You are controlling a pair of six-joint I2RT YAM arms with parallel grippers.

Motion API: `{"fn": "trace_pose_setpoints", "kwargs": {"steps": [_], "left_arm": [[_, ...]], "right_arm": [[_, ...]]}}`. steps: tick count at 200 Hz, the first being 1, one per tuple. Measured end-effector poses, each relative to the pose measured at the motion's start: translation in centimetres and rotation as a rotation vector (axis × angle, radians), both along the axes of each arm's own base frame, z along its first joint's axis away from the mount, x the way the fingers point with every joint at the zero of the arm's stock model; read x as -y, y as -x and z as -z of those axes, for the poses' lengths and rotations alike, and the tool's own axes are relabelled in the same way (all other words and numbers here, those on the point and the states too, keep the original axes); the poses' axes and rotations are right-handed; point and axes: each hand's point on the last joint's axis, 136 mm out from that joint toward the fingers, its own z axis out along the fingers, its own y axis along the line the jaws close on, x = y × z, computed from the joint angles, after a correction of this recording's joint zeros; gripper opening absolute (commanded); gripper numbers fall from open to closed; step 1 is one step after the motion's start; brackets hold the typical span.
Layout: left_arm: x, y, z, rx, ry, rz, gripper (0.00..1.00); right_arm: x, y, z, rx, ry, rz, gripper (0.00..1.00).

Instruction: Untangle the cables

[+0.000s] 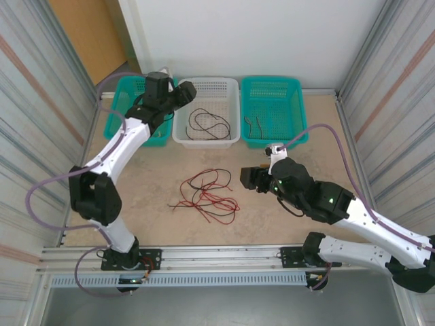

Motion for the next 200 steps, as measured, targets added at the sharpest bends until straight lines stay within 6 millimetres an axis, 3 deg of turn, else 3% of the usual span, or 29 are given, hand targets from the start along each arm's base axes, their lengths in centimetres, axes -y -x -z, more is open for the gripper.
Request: {"fn": "trace_pose_setpoints", "kwargs": {"steps": [17,39,64,76,94,122,147,200], "left_arm": [[-0.4,2.7,-1.7,0.036,0.017,0.026,0.60],[-1.1,7.8,-3.6,0.100,0.021,0.058,0.60],[0.4,13.6,-4.1,0.160,-0.020,0.156,0.58],[1.6,15.9,-3.0,0.159,-0.060,0.208,0.57],[2.8,19.0,0.5,0.107,-0.135,0.277,0.57],[2.0,22.2,6.6,-0.005,-0.237,0.307,0.56],[0.7,23.3,9.7,-0.085,-0.267,0.288,0.54],[1.3,23.9,12.9,-0.188,-0.226,0.274,0.52]], "right_arm": [[-0.2,-0.2,0.5,-0.013,0.010,0.002,0.70],[-0.2,-0.7,2.1,-0.048,0.040,0.017,0.69],[0.1,-1.5,5.1,-0.123,0.079,0.048,0.68],[0.4,-1.8,6.5,-0.161,0.095,0.065,0.66],[1.0,-2.2,8.6,-0.221,0.114,0.088,0.64],[1.4,-2.4,12.5,-0.329,0.156,0.112,0.61],[1.0,-1.5,15.9,-0.426,0.187,0.091,0.55],[-1.5,0.9,20.5,-0.545,0.235,0.012,0.46]]}}
